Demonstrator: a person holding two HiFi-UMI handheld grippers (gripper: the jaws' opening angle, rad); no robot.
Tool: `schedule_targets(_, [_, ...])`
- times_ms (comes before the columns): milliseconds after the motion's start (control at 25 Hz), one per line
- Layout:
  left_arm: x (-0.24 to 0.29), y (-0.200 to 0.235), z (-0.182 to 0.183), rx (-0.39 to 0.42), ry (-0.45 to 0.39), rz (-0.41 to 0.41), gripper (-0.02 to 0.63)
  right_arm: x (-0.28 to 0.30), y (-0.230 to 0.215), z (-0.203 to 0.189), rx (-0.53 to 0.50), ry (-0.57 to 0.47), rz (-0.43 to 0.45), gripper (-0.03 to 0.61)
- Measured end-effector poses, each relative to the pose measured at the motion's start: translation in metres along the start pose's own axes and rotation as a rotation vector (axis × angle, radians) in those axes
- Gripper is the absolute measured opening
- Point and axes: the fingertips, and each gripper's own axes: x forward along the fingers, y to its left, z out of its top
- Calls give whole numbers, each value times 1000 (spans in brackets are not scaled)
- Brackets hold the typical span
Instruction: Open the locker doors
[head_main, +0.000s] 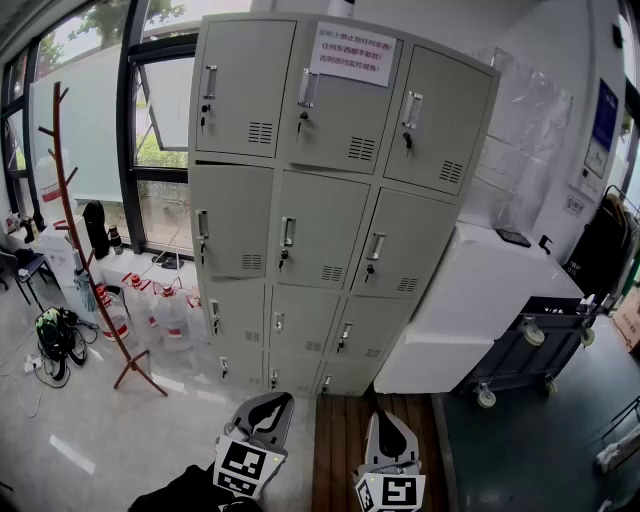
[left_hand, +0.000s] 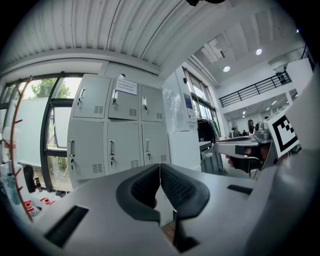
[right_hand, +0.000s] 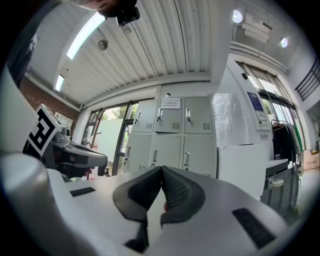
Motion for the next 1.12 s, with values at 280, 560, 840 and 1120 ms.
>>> schedule_targets(280, [12,3,-1,11,-1,5,25,9,-10,-7,-2,14,-10,15])
schedule_targets(560, [34,10,-4,15,5,1,25,30,-18,-16,-11,31,-6,17])
schedule_targets(840, [97,41,-5,16,2,-12,25,92,-39,-24,-4,14,-32,16])
schedule_targets(1120, [183,84,1,19,9,-37,25,181,-67,-32,3,8,-52,15])
